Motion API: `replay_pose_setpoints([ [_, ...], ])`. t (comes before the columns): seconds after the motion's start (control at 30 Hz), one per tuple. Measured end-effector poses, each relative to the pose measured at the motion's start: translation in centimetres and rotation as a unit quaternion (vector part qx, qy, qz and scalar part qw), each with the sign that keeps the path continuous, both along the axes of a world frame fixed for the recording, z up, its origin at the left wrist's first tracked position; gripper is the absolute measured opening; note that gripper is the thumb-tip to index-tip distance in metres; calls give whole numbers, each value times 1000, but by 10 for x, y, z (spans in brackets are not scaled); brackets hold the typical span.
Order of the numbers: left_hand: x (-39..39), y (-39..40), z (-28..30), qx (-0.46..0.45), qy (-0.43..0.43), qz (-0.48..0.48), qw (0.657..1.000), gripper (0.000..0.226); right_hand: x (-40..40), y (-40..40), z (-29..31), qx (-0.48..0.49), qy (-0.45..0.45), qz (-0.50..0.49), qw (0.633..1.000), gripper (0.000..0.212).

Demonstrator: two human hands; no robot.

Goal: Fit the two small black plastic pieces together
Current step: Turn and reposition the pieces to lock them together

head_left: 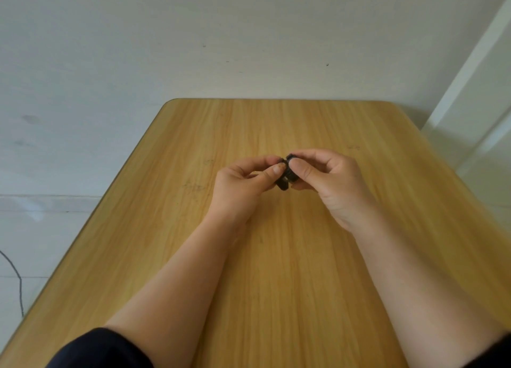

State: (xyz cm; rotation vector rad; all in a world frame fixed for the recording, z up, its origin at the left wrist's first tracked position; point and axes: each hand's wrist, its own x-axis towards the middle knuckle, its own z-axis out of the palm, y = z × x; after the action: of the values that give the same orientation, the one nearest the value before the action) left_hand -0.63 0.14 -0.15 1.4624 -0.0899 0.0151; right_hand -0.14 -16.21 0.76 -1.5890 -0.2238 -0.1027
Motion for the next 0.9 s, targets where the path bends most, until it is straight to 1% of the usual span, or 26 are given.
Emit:
replay_pose_setpoints([
  [0.07,-1,-1,0,6,-4,-8,1000,28,0,-1,1,3,-2,-4,1000,17],
  [0.17,-1,-5,0,38,-26,-1,999,34,0,1,1,11,-3,-13,1000,18],
  [0.23,-1,-7,1,41,-38,17,998,33,0,2,1,12,-7,-13,1000,18],
  [0.4,-5,-9,3,47,-98,56,993,26,-1,2,4,-1,-1,-14,1000,16],
  [0.5,-6,-11,3,78,-131,69,986,23,-1,2,4,-22,8,-27,999,12],
  [0.63,-8,-12,2,119,-169,81,975,24,-2,4,5,-15,23,-24,999,8],
  [0.77,-8,-12,3,135,-178,89,971,24,-3,9,6,3,41,-29,999,6],
  [0.9,-8,-12,3,136,-171,87,972,23,-3,14,7,-8,52,-50,997,7],
])
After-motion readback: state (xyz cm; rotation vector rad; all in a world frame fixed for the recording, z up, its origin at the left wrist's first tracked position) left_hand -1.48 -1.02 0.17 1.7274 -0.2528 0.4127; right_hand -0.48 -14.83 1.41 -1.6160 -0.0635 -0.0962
